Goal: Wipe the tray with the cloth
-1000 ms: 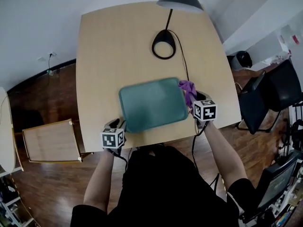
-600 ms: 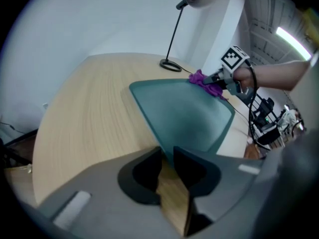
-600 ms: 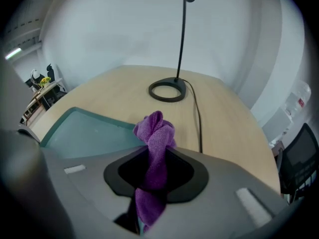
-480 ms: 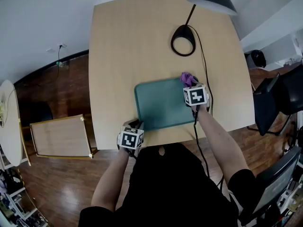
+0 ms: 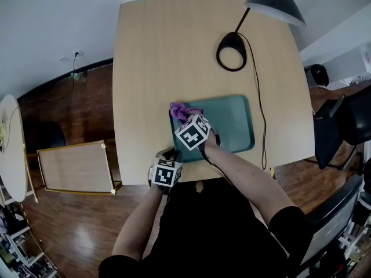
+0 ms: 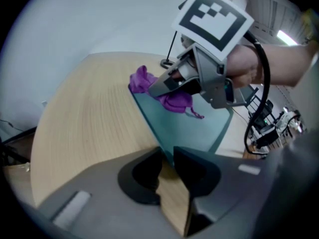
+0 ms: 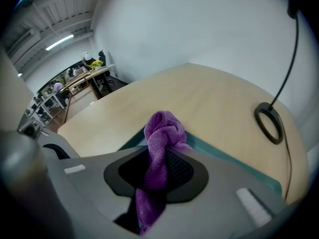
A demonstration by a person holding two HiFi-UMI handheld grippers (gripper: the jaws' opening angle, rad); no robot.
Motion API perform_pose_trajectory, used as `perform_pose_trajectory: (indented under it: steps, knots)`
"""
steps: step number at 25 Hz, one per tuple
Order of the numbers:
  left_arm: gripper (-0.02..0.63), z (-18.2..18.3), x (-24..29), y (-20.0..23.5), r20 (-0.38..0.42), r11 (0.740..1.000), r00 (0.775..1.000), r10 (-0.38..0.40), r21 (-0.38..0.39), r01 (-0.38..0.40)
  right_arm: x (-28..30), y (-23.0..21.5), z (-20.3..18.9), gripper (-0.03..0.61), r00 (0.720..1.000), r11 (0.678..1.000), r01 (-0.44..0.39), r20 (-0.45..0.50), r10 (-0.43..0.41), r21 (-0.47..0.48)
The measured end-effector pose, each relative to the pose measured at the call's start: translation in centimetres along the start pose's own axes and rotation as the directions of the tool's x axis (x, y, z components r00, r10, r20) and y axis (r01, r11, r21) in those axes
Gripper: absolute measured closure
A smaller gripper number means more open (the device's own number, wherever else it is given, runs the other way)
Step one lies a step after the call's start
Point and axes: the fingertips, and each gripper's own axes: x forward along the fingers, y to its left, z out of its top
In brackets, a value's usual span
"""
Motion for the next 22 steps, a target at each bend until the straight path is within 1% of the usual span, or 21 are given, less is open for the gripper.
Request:
perform_pose_trajectory:
  steps: [3, 5, 7, 9, 10, 12, 15, 18, 20, 22]
  knots:
    - [0.511, -0.2, 0.4, 0.6, 0.004, 1.0, 1.0, 0.019, 0.013, -0.019, 0.6, 2.8, 0.4, 0.489, 0.996, 0.995, -0.092, -0.008, 0.092, -0.032]
    - [0.511, -0.3, 0.2, 0.5, -0.003, 1.0, 1.0, 0.019, 0.005, -0.019, 0.2, 2.3, 0.0, 0.491, 0.995, 0.995, -0.1, -0.006, 0.1, -0.015]
    - [0.511, -0.2, -0.1, 0.3, -0.006, 1.0, 1.0, 0.017, -0.005, -0.017, -0.5, 0.1, -1.1, 0.491, 0.998, 0.998, -0.06, -0.001, 0.06, 0.021]
    - [0.512, -0.1, -0.3, 0.1, -0.001, 1.0, 1.0, 0.018, -0.011, -0.018, -1.5, -3.3, -3.4, 0.491, 1.0, 0.996, 0.01, -0.003, -0.01, 0.087]
    - [0.512, 0.0, -0.2, 0.2, 0.002, 1.0, 1.0, 0.021, -0.016, -0.021, -2.3, -5.4, -5.0, 0.491, 0.999, 0.99, 0.052, -0.009, -0.052, 0.131]
    - [0.514, -0.2, 0.0, 0.5, 0.005, 0.999, 0.999, 0.034, -0.025, -0.034, -4.3, -9.3, -8.3, 0.491, 0.993, 0.968, 0.122, -0.019, -0.121, 0.221]
    - [0.514, -0.2, 0.0, 0.8, 0.003, 0.999, 0.999, 0.045, -0.022, -0.045, -6.8, -14.3, -13.0, 0.491, 0.981, 0.935, 0.194, -0.038, -0.192, 0.295]
    - [0.514, -0.1, 0.0, 0.5, -0.01, 0.999, 0.999, 0.044, -0.017, -0.044, -9.1, -17.8, -17.2, 0.491, 0.969, 0.9, 0.248, -0.082, -0.235, 0.358]
    - [0.514, -0.2, 0.0, 0.4, -0.014, 0.999, 0.999, 0.051, -0.011, -0.051, -9.7, -18.7, -18.2, 0.492, 0.97, 0.885, 0.243, -0.077, -0.231, 0.398]
    - [0.514, -0.1, 0.1, 0.2, -0.012, 0.998, 0.998, 0.056, -0.007, -0.056, -9.6, -18.8, -18.1, 0.492, 0.969, 0.882, 0.247, -0.074, -0.238, 0.4]
